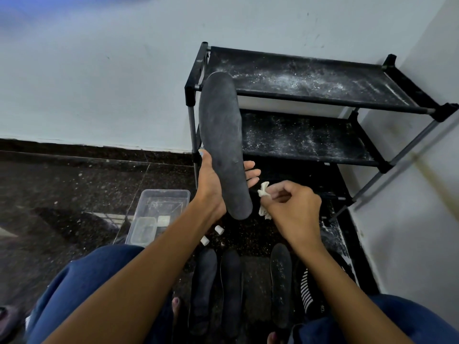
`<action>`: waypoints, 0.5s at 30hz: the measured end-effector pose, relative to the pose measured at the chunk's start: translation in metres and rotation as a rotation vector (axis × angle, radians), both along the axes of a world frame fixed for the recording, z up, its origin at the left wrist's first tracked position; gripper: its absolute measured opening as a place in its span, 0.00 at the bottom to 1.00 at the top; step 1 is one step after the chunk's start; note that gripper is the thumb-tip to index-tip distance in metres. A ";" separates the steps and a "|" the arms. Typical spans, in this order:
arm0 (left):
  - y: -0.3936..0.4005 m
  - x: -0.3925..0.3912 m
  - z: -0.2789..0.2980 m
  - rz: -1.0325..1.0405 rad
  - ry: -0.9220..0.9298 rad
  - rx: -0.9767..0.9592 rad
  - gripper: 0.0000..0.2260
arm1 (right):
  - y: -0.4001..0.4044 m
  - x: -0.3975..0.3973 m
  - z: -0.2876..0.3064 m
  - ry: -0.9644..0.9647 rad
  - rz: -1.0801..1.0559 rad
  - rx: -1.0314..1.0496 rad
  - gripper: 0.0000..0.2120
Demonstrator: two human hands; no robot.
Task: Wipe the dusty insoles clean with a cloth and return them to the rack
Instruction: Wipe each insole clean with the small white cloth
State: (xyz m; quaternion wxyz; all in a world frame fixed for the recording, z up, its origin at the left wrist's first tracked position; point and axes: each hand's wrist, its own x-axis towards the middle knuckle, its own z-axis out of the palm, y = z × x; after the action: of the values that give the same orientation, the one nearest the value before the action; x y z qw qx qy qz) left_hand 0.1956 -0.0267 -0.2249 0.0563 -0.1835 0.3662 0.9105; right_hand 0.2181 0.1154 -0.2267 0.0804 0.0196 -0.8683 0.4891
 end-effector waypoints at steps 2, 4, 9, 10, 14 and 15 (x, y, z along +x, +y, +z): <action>0.001 0.001 0.002 -0.037 -0.010 -0.023 0.43 | -0.005 0.003 0.001 0.035 0.065 -0.056 0.06; 0.002 0.002 0.002 -0.087 -0.033 -0.035 0.44 | -0.012 0.010 -0.001 0.016 0.197 -0.063 0.07; 0.001 0.001 -0.006 -0.031 -0.019 -0.036 0.42 | -0.014 0.012 -0.003 -0.187 0.405 -0.101 0.08; 0.001 0.001 -0.006 -0.034 -0.011 -0.025 0.42 | -0.012 0.010 -0.003 -0.183 0.363 -0.099 0.08; 0.002 0.003 -0.004 -0.036 -0.007 -0.022 0.42 | -0.007 0.005 -0.004 -0.089 0.158 0.012 0.05; 0.003 0.002 -0.004 -0.033 -0.010 -0.020 0.41 | -0.008 0.006 -0.003 -0.120 0.201 -0.007 0.06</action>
State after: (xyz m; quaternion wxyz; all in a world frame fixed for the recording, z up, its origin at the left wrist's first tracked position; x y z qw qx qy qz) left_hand 0.1980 -0.0241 -0.2288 0.0712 -0.1827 0.3778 0.9049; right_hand 0.2243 0.1076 -0.2301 -0.0209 0.0768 -0.8636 0.4978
